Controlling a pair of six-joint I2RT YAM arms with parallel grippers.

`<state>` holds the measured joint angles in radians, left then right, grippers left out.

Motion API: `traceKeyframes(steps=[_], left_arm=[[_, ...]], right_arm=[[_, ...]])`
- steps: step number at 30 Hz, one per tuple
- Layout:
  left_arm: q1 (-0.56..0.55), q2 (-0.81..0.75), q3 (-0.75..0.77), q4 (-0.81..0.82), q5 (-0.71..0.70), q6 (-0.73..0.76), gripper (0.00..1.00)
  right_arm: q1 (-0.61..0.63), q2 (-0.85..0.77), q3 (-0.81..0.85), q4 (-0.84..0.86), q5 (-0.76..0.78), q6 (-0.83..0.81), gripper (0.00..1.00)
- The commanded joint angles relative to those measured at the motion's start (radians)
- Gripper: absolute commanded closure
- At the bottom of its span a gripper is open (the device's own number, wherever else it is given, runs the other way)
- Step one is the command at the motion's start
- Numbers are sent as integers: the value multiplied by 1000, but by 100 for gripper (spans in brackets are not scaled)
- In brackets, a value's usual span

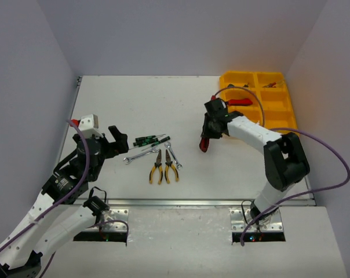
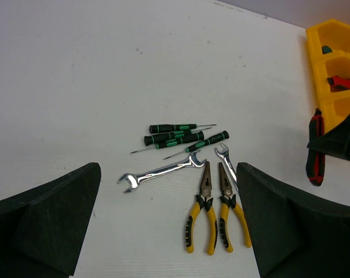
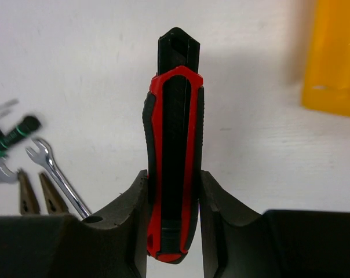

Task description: Sort the tools into containers

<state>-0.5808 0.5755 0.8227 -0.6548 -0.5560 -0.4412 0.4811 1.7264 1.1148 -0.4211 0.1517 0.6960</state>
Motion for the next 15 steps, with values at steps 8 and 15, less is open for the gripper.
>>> traceKeyframes(steps=[8, 15], left_arm=[[7, -7, 1, 43, 3, 16, 0], [6, -10, 4, 43, 7, 16, 0]], right_arm=[[-357, 100, 409, 87, 115, 217, 100], [-414, 290, 654, 1, 404, 421, 100]])
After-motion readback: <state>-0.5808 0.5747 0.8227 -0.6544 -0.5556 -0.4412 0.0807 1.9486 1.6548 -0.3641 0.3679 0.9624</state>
